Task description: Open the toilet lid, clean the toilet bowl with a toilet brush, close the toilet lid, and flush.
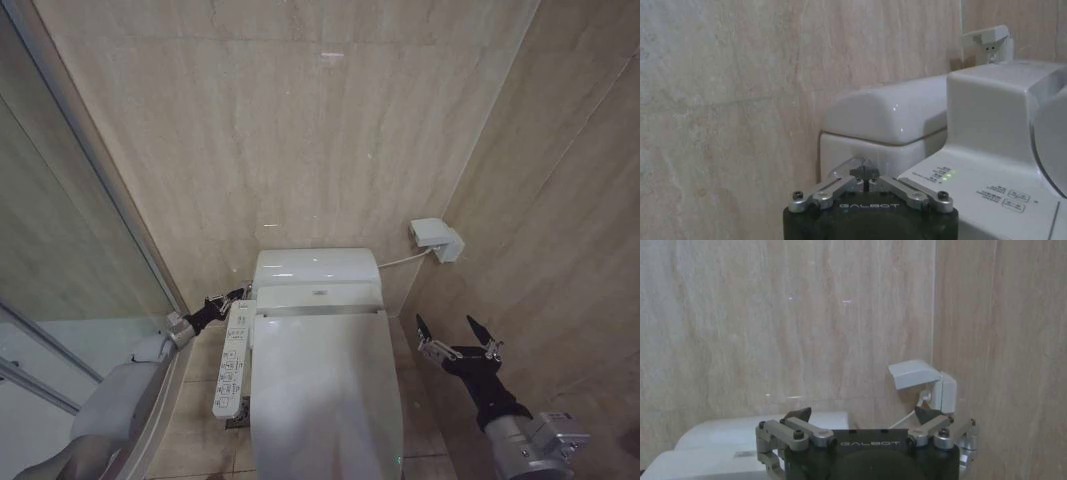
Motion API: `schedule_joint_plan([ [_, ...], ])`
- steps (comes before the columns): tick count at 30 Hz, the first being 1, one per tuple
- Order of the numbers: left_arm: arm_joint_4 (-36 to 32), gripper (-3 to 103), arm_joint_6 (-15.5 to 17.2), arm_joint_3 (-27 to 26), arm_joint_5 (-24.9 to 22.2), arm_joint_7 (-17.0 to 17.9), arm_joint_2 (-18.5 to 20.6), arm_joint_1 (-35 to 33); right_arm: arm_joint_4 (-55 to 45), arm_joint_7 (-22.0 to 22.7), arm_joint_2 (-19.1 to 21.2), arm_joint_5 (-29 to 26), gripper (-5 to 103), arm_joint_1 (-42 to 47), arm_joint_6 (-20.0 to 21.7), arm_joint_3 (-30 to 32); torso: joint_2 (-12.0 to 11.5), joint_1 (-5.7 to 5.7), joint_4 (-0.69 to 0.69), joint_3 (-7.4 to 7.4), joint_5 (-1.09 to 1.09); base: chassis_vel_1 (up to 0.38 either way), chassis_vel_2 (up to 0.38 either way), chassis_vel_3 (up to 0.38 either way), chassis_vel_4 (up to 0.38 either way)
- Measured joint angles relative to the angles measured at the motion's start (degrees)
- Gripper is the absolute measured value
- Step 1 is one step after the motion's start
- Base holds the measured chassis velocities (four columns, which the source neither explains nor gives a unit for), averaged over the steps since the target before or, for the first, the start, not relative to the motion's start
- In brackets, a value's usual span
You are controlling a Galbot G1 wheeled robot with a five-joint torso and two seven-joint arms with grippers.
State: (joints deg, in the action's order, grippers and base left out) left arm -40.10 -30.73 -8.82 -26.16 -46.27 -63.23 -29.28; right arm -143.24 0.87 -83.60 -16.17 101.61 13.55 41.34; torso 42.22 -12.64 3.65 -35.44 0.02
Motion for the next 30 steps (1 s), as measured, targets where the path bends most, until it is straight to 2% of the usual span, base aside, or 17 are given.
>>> schedule_joint_plan([
  [11,2.91,0,-0.13,-1.16,-0.05,-1.16,-1.51,-0.77,0.0,-0.01,0.0,0.0,100,0.0,0.0,0.0,0.0,0.01,0.01,0.0,-0.03,0.0,0.0,0.0,0.0],
  [14,6.39,0,-0.93,-2.05,-0.06,-1.28,-2.89,-0.18,0.0,-0.01,0.0,0.0,100,0.0,0.0,0.0,0.0,0.0,0.04,-0.02,-0.05,0.0,0.0,0.0,0.0],
  [18,10.96,0,-2.69,-3.22,0.05,-1.3,-4.38,1.39,0.0,0.0,0.0,0.0,100,0.0,0.0,0.0,0.0,0.01,0.0,-0.01,-0.02,0.0,0.0,0.0,0.0],
  [20,12.33,0,-2.87,-3.78,0.02,-0.62,-4.73,1.86,0.0,0.0,0.0,0.0,100,0.0,0.0,0.0,0.0,0.01,-0.03,-0.01,-0.02,0.0,0.0,0.0,0.0],
  [22,13.0,0,-2.87,-4.22,-0.27,0.71,-5.11,2.17,0.0,-0.01,0.0,0.0,100,0.0,0.0,0.0,0.0,0.0,0.05,-0.01,-0.03,0.0,0.0,0.0,0.0],
  [24,12.8,0,-2.91,-4.77,-0.46,1.68,-5.29,2.03,0.0,-0.01,0.0,0.0,100,0.0,0.0,0.0,-0.01,-0.01,0.05,-0.01,-0.04,0.0,0.0,0.0,0.0],
  [26,8.64,0,-3.0,-5.99,-1.11,5.76,-5.31,0.31,0.0,-0.01,0.0,0.0,100,0.0,0.0,0.0,-0.01,-0.02,0.05,-0.02,-0.03,0.0,0.0,0.0,0.0],
  [27,3.38,0,-2.77,-6.46,-1.69,10.58,-5.02,-1.73,0.0,0.0,0.0,0.0,100,0.0,0.0,0.0,-0.01,-0.01,0.05,-0.02,-0.04,0.0,0.0,0.0,0.0],
  [28,3.38,0,-2.77,-6.46,-1.69,10.58,-5.02,-1.73,0.0,0.0,0.0,0.0,100,0.0,0.0,0.0,-0.01,-0.01,0.05,-0.02,-0.04,0.0,0.0,0.0,0.0],
  [29,-2.77,0,-1.62,-6.82,-2.43,15.99,-4.54,-4.06,0.0,-0.01,0.01,0.0,100,0.0,0.0,0.0,-0.02,-0.02,0.04,-0.02,-0.03,0.0,0.0,0.0,0.0],
  [30,-7.18,0,-0.63,-6.99,-3.16,19.68,-4.12,-5.79,0.0,-0.01,0.0,0.0,100,0.0,0.0,0.0,-0.01,-0.02,0.04,-0.01,-0.02,0.0,0.0,0.0,0.0],
])
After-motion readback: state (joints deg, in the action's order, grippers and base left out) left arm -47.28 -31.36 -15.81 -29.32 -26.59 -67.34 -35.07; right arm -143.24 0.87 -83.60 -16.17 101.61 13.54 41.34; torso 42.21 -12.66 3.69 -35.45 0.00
